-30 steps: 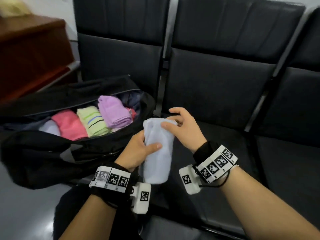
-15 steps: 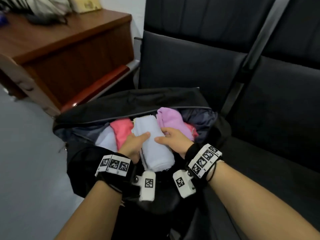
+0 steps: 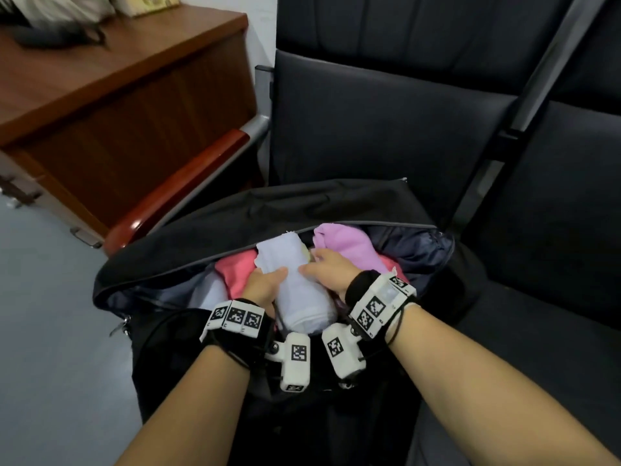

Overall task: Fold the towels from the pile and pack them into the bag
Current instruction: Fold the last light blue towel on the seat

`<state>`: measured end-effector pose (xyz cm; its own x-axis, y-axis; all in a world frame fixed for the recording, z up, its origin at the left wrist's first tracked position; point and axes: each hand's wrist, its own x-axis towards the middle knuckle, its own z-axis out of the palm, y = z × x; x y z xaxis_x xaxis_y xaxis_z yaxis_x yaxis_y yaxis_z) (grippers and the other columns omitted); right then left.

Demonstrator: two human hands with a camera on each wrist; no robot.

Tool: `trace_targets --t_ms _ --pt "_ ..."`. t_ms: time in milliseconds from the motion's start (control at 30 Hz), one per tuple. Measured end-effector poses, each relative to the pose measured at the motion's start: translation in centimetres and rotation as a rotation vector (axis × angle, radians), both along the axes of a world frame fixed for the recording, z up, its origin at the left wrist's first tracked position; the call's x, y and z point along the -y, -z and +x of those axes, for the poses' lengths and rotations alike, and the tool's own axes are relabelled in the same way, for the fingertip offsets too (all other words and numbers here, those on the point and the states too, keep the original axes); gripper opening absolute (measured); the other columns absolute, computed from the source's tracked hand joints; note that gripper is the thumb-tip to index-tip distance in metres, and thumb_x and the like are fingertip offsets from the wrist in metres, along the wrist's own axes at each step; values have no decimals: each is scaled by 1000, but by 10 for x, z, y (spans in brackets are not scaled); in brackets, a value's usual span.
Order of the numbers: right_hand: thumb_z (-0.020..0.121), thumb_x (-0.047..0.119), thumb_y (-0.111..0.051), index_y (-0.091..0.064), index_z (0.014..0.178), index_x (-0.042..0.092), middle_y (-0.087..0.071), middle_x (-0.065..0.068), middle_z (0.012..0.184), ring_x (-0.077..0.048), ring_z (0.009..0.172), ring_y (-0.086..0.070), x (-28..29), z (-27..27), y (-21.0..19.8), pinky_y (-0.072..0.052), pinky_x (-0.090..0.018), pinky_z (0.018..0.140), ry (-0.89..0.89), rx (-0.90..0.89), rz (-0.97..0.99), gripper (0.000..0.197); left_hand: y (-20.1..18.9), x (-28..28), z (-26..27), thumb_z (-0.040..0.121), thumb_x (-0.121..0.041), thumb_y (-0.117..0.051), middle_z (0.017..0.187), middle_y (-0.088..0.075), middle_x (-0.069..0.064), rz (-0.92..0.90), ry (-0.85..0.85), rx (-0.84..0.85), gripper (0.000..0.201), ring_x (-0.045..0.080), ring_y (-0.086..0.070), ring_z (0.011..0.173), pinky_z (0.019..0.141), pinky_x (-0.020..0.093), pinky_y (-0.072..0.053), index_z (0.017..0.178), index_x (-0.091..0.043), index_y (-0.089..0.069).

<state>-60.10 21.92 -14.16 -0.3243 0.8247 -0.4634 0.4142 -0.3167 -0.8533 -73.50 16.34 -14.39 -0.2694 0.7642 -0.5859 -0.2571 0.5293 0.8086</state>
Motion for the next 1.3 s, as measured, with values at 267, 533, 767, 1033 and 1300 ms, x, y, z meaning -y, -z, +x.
trace_targets --t_ms 267,533,767,1033,1300 --pt "94 -3 -51 -47 100 14 -53 2 84 -6 74 -59 -26 -17 -34 -47 -15 58 228 -474 -116 19 -12 -13 3 101 -9 -55 130 -63 21 79 -90 -133 37 36 -61 119 104 50 -48 135 4 -51" --pt "98 -6 -46 -25 150 17 -50 -6 144 -25 133 -50 1 -4 -75 -45 -44 104 213 -878 -58 61 -45 18 -14 92 2 -60 102 -67 -2 206 -46 -283 21 17 -63 98 81 15 -54 109 -11 -64" --pt "92 -1 -61 -54 135 7 -64 -13 121 -17 95 -63 78 -46 -47 -53 -24 79 -261 -115 338 44 -73 99 -100 86 -1 -63 59 -64 3 382 -185 -453 19 11 -56 45 40 21 -42 84 -18 -70" --pt "95 36 -61 -64 118 16 -70 -2 110 -21 103 -63 119 -88 -41 -49 -40 96 -610 173 425 30 -16 145 -182 95 -8 -57 116 -56 13 12 -416 -467 45 26 -55 99 94 48 -51 139 -5 -47" --pt "89 22 -70 -61 71 28 -62 5 72 -8 69 -58 122 -73 -59 -44 -22 65 -607 193 463 21 -8 142 -172 101 -6 -50 92 -65 12 143 -268 -310 21 20 -58 72 61 28 -48 117 -7 -64"
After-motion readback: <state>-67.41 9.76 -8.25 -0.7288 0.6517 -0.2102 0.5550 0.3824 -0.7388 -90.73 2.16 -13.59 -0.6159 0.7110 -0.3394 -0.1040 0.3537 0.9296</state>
